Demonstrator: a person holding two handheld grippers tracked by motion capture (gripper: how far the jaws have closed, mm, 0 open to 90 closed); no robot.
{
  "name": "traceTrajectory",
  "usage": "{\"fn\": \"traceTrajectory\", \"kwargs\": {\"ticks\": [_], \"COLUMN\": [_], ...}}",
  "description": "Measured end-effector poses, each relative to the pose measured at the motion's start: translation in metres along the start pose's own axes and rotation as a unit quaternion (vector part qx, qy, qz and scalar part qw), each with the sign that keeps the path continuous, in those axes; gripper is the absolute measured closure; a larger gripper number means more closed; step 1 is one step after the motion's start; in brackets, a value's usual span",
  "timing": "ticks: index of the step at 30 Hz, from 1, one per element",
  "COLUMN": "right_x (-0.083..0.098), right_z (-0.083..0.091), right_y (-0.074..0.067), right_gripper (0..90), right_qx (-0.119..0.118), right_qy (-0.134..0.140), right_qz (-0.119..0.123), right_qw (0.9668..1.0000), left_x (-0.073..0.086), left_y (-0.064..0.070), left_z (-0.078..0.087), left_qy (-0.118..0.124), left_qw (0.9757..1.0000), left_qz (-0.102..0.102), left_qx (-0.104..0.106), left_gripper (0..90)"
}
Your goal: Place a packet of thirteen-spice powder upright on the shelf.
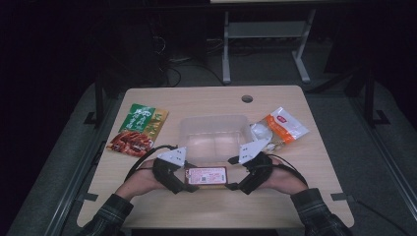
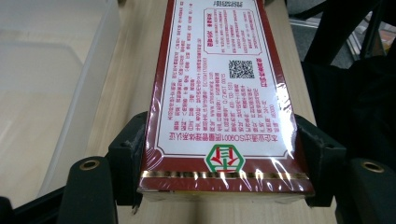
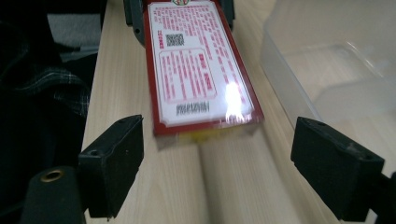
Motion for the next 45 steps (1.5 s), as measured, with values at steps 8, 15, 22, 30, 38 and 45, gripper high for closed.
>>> {"fn": "traceTrajectory", "kwargs": {"ticks": [8,15,22,30,38,45], "right_x": [0.031,0.059,0.076,0.085,0.085,0.086], "right_z": [0.021,0.042,0.06,0.066,0.059,0.052], "right_y": [0.0,-0.007,-0.008,-0.012,-0.014,-0.015], "right_gripper": [16.7,16.8,16.8,15.7,15.8,15.8], "right_qx": [0.053,0.121,0.168,0.187,0.174,0.168], "right_qy": [-0.007,0.0,0.016,0.028,0.026,0.016], "right_qz": [-0.035,-0.093,-0.115,-0.136,-0.124,-0.122], "right_qw": [0.9979,0.9883,0.9788,0.9725,0.9766,0.9781], "left_x": [0.0,-0.007,-0.031,-0.049,-0.064,-0.074], "left_y": [-0.005,-0.013,-0.03,-0.048,-0.067,-0.081], "left_z": [0.0,0.0,0.005,0.008,0.004,-0.003], "left_qy": [0.004,-0.006,-0.005,-0.005,-0.01,-0.011], "left_qw": [0.9998,0.9996,0.9993,0.9987,0.9978,0.9978], "left_qz": [0.017,0.018,0.009,0.001,0.002,0.004], "left_qx": [-0.009,-0.023,-0.036,-0.051,-0.066,-0.065], "left_gripper": [31.5,31.5,31.5,31.5,31.5,31.5]}}
Point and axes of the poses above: each handheld gripper's, and its own axes: z roughly backward along the jaws, x roughly out of its underside, y roughly to its right, the point moved 7 cm from there along -z, roughly forward along the jaws, and after that the axes turned 9 degrees about y, right-handed, at the moved point
